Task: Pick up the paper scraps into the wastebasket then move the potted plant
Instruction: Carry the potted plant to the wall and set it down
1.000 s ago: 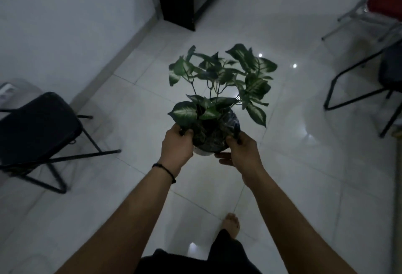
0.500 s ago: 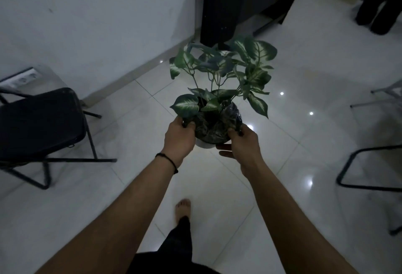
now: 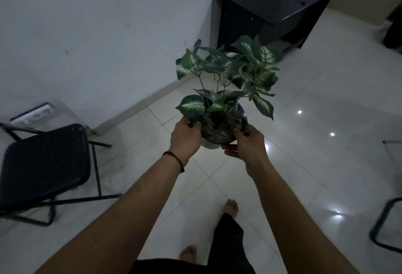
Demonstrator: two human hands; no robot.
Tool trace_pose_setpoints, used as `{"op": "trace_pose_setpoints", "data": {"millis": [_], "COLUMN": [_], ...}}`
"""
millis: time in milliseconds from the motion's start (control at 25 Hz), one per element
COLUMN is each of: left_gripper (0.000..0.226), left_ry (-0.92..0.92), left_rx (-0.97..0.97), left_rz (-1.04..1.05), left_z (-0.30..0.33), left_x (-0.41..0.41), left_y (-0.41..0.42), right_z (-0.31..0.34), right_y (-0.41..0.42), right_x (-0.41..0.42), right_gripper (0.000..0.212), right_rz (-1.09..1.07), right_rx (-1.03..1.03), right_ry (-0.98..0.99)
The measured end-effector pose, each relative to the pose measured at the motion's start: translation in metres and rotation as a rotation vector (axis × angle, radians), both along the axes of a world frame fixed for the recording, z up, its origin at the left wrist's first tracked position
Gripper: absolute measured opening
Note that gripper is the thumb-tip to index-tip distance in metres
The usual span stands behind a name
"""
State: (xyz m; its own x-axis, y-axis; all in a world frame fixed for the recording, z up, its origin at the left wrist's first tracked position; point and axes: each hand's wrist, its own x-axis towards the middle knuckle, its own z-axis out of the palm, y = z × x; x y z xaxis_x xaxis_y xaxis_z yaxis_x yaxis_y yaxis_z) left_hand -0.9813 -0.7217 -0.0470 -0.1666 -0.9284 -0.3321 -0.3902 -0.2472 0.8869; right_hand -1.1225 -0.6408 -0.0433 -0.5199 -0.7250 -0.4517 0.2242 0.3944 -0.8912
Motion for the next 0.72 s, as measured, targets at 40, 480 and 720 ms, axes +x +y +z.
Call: {"op": "trace_pose_setpoints", "data": {"millis": [40,480,720], "left_gripper": [0.020,0.028,0.027], "left_ry": [0.001,0.046,0.025], "left_rx": [-0.006,0.072,0.090], "left_rz": [0.009,0.120,0.190], "left_z": [-0.001,-0.008,-0.025], "left_x": [-0.014,-0.177,-0.233], "left_y": [-0.017,-0.158,-0.239], "right_z": [-0.001,-0.011,-0.028], "right_y": [-0.018,-0.179,-0.269], "right_x": [-0.014,-0.185,-0.243], "right_gripper": [0.030,0.026,0.028], "right_rz": [0.008,0.099,0.160], "right_rx": [-0.003,0.052,0.076], "right_ry": [-0.005,0.059,0.050]}}
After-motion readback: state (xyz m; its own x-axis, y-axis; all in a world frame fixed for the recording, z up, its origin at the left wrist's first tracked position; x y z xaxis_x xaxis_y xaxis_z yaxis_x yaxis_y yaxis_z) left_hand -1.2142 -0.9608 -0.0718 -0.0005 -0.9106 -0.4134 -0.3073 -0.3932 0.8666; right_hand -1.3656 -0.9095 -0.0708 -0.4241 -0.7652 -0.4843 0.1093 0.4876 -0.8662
